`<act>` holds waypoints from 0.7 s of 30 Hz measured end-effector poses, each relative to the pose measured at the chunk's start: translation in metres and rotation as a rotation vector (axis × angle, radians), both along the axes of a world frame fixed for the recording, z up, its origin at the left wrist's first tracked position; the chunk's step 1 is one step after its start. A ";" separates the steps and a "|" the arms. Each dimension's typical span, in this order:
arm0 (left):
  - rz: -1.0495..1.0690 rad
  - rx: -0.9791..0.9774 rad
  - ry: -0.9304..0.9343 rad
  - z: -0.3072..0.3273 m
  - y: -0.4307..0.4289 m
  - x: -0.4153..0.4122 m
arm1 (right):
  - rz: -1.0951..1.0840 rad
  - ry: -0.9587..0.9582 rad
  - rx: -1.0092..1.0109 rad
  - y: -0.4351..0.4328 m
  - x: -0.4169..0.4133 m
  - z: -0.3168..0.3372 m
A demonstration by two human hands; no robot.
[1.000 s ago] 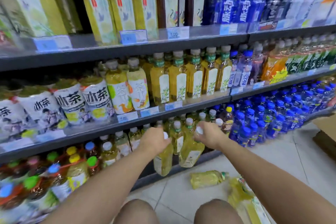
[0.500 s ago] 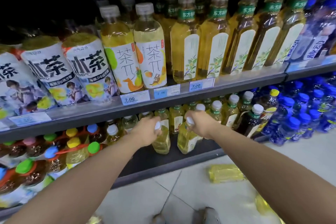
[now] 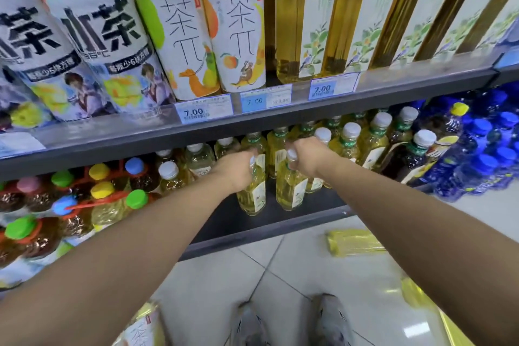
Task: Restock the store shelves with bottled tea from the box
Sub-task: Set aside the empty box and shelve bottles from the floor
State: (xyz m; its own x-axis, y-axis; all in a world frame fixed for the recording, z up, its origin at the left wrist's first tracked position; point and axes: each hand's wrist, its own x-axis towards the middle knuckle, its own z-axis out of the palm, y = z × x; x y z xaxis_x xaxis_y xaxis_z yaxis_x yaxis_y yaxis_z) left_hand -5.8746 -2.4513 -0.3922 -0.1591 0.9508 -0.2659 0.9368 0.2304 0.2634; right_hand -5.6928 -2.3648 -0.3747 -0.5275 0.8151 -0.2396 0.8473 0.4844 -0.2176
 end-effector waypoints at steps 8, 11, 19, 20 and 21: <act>0.130 0.114 0.054 -0.003 0.006 0.020 | -0.113 0.100 0.026 0.000 -0.005 -0.013; 0.117 0.130 0.016 -0.001 0.011 0.024 | -0.093 0.108 0.072 0.008 -0.007 -0.014; 0.044 0.178 0.012 0.002 0.035 0.030 | -0.060 0.035 0.089 0.032 -0.016 -0.027; 0.061 0.179 0.010 0.002 0.036 0.031 | -0.054 0.022 0.091 0.033 -0.018 -0.026; 0.077 0.183 0.005 0.002 0.036 0.032 | -0.051 0.020 0.094 0.035 -0.018 -0.026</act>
